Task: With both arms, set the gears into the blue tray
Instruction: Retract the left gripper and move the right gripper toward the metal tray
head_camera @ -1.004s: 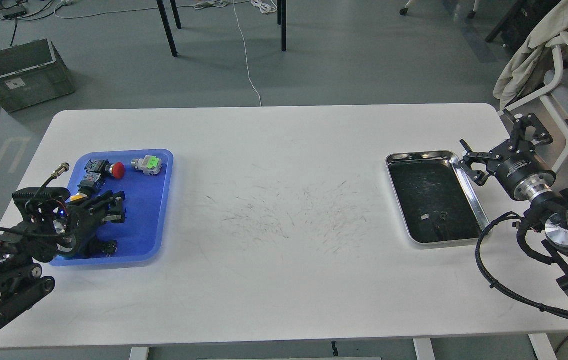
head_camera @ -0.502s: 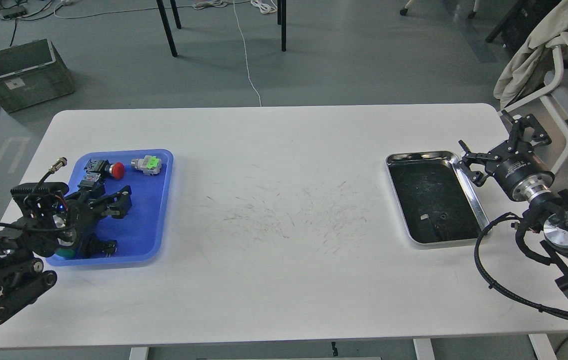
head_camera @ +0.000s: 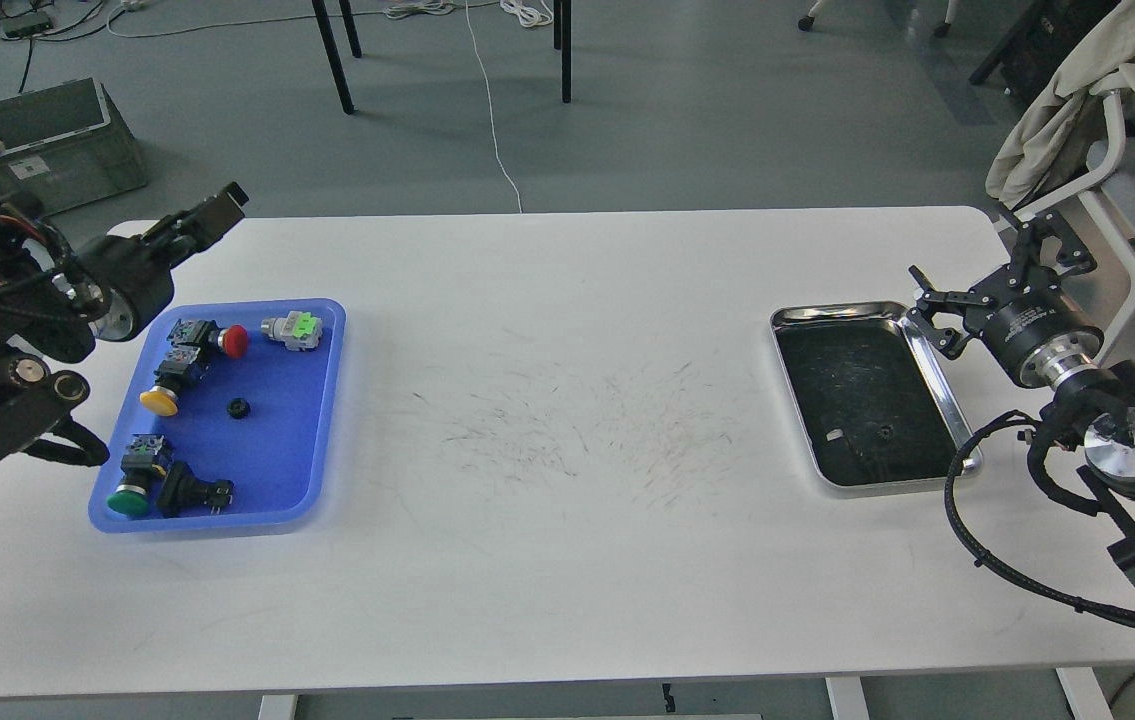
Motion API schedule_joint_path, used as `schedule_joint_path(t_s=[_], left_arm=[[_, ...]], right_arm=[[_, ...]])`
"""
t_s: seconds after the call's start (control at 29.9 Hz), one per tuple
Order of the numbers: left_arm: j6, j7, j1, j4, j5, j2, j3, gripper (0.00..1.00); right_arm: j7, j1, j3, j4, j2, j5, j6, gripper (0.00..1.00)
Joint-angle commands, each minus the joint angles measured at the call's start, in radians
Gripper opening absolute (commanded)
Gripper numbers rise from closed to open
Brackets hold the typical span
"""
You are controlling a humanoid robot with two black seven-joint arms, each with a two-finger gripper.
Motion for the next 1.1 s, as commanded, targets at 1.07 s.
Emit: schedule_joint_path(t_s=[1.07], left_arm=[[-0.545, -0.090, 0.009, 0.460, -0.810, -0.330, -0.193, 0.98]], right_arm=[[-0.174, 0.581, -0.969, 0.460, -0.468, -1.122, 0.009, 0.99]])
